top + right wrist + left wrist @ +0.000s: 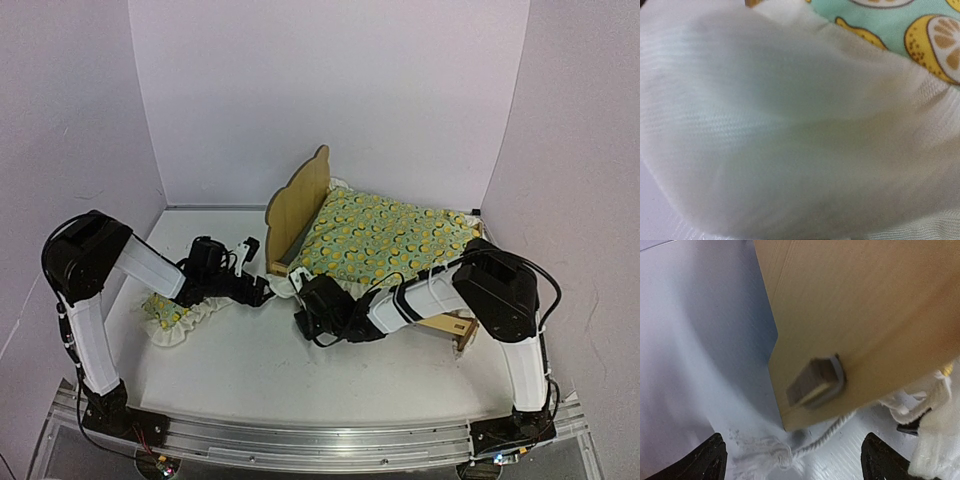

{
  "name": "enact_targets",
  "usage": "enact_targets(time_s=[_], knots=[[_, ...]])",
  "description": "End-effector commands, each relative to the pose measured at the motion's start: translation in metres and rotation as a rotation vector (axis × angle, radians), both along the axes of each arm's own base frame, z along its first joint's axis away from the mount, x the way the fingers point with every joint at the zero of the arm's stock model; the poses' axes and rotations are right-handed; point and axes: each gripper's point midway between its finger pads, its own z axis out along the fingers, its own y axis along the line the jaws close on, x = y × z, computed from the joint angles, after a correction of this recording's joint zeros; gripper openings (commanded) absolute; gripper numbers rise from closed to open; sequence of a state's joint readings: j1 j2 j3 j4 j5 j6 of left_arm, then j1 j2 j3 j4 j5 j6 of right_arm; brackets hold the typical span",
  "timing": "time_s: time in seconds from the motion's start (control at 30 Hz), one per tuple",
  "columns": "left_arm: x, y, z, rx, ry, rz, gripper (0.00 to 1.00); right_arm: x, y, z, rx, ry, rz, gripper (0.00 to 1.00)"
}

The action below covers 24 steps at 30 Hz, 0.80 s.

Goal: Set up the pet bed

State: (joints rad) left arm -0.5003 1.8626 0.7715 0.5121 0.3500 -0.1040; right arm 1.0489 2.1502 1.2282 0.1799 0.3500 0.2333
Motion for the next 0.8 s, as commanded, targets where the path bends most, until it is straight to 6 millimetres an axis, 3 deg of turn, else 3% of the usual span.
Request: enact_targets(time_s=[0.0, 0.1, 0.23, 0.37, 0.43, 0.5, 0.57, 0.67, 0.77], knots=[[0.003, -0.010, -0.018, 0.009, 0.054, -0.067, 0.92, 0.007, 0.014, 0.059, 0.123, -0.075, 0.012, 0.00], [-0.005, -0.010, -0.027, 0.032, 0.070, -0.056, 0.84, 0.007, 0.013, 0.062, 0.128, -0.082, 0.008, 0.00], [-0.020, -0.007, -0.032, 0.085, 0.063, -0.025, 0.61, 0.007, 0.016, 0.061, 0.135, -0.079, 0.017, 0.00], [-0.032, -0.003, -0.035, 0.166, 0.024, 0.034, 0.44, 0.007, 0.015, 0.058, 0.130, -0.079, 0.014, 0.00], [-0.036, 0.001, -0.038, 0.207, 0.003, 0.065, 0.46, 0.008, 0.013, 0.057, 0.125, -0.081, 0.010, 0.00], [-0.038, 0.006, -0.040, 0.229, 0.000, 0.098, 0.64, 0.007, 0.013, 0.056, 0.124, -0.082, 0.010, 0.00], [-0.040, 0.008, -0.042, 0.244, -0.007, 0.106, 0.67, 0.007, 0.013, 0.056, 0.125, -0.081, 0.013, 0.00], [-0.038, 0.011, -0.045, 0.279, -0.029, 0.131, 0.64, 0.007, 0.014, 0.055, 0.126, -0.079, 0.013, 0.00], [-0.036, 0.017, -0.048, 0.320, -0.046, 0.184, 0.50, 0.007, 0.014, 0.055, 0.124, -0.083, 0.013, 0.00]])
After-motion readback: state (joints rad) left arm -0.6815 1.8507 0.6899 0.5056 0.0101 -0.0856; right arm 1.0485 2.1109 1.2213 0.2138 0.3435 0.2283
